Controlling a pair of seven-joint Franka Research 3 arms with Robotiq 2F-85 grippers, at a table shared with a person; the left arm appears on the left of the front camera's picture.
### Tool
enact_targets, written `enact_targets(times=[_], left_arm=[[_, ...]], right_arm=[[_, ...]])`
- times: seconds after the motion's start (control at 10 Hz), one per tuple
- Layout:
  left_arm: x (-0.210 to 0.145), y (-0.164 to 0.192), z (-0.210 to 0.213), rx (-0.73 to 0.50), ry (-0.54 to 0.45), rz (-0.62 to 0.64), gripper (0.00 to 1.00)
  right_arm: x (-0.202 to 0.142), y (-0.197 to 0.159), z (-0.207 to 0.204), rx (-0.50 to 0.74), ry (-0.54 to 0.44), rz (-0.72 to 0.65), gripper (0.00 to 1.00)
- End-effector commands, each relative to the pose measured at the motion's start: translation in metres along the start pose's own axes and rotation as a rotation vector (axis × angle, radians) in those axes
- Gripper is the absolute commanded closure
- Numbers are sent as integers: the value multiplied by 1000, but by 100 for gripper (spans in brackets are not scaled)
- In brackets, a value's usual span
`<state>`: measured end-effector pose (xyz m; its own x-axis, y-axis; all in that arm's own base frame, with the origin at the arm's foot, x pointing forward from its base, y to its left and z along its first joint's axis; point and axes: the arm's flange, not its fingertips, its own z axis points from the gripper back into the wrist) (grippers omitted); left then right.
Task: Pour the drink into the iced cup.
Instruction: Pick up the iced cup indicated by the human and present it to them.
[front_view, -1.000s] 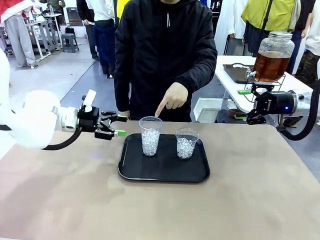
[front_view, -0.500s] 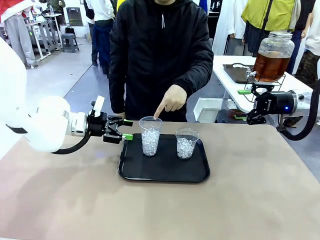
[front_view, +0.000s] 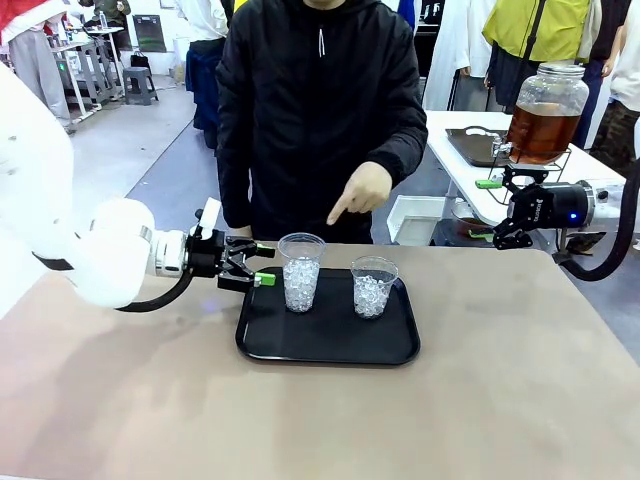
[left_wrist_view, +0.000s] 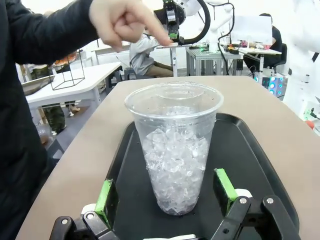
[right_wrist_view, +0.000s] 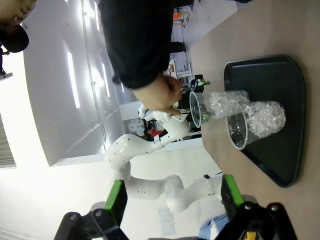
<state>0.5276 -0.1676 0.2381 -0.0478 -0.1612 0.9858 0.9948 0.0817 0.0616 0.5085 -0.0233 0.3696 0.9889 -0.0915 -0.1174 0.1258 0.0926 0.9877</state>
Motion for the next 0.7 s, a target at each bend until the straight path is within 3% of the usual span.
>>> enact_targets(times=[0.0,0.6], left_arm=[[-2,3,-8,-12,-25,-5,0],[0,10,-29,-47,-37,-7,0]], right_arm=[[0,1,-1,-3,-7,2,0],[0,1,-1,-3,-7,2,0]])
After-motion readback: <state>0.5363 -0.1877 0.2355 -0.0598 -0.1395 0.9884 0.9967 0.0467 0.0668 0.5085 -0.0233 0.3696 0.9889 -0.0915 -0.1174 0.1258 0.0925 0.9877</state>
